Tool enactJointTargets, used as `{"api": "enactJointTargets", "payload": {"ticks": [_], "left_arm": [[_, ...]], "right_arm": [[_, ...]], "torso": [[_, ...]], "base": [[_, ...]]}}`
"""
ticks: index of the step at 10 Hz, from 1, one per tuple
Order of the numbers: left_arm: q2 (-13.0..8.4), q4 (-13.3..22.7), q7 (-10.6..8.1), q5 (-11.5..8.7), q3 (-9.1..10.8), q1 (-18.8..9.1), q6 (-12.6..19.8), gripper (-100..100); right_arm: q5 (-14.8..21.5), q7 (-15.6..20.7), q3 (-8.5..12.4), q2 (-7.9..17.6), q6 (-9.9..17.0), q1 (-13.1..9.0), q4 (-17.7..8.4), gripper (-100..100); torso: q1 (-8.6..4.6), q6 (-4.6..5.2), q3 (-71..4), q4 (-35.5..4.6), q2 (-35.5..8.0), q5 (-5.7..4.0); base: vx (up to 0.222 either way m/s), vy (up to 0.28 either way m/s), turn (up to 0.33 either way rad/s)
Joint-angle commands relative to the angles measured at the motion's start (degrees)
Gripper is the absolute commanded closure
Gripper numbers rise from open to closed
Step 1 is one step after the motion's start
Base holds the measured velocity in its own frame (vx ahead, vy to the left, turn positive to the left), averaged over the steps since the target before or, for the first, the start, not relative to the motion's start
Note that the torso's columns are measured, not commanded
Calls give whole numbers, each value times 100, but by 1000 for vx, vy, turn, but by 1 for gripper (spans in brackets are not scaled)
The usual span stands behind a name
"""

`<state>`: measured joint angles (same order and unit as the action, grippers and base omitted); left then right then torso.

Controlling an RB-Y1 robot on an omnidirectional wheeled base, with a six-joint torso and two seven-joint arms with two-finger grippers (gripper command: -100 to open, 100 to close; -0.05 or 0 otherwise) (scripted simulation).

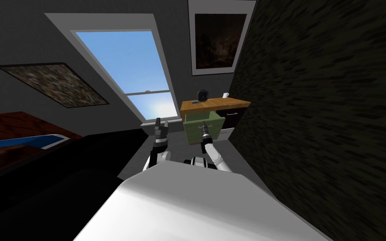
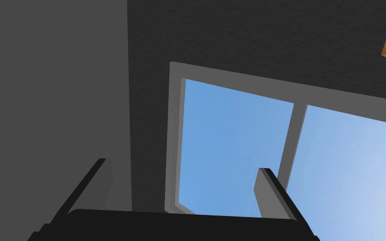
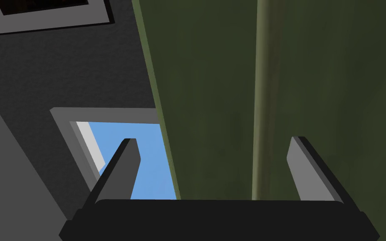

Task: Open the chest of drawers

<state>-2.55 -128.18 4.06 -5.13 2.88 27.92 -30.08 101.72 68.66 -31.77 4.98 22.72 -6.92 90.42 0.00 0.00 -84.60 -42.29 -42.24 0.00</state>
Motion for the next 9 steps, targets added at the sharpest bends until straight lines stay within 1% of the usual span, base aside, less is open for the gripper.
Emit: {"api": "enactJointTargets", "payload": {"ticks": [1,3,4,6,7,8,9], "left_arm": [[0,0,0,0,0,0,0,0],[0,0,0,0,0,0,0,0],[0,0,0,0,0,0,0,0],[0,0,0,0,0,0,0,0],[0,0,0,0,0,0,0,0],[0,0,0,0,0,0,0,0],[0,0,0,0,0,0,0,0]], "right_arm": [[-222,294,172,-99,-338,-96,40,-100],[-492,604,380,-233,-666,-230,61,-100],[-492,617,380,-233,-694,-230,61,-100],[-761,940,588,-367,-1043,-363,83,-100],[-688,817,520,-308,-931,-290,34,-100],[-705,857,538,-308,-972,-288,30,0],[-704,854,536,-303,-968,-277,18,0]], "torso": [[-5,-1,2,1,-2,-1],[-3,1,5,0,-7,-1],[2,0,6,0,-9,0],[2,-1,11,-20,-20,0],[-1,6,20,-36,-36,0],[-5,-1,22,-27,-37,-2],[-4,-2,17,-19,-28,-2]], "base": [[-21,17,-73],[-36,23,-136],[-31,18,-49],[-29,21,-104],[-9,15,-27],[0,0,0],[0,0,0]]}}
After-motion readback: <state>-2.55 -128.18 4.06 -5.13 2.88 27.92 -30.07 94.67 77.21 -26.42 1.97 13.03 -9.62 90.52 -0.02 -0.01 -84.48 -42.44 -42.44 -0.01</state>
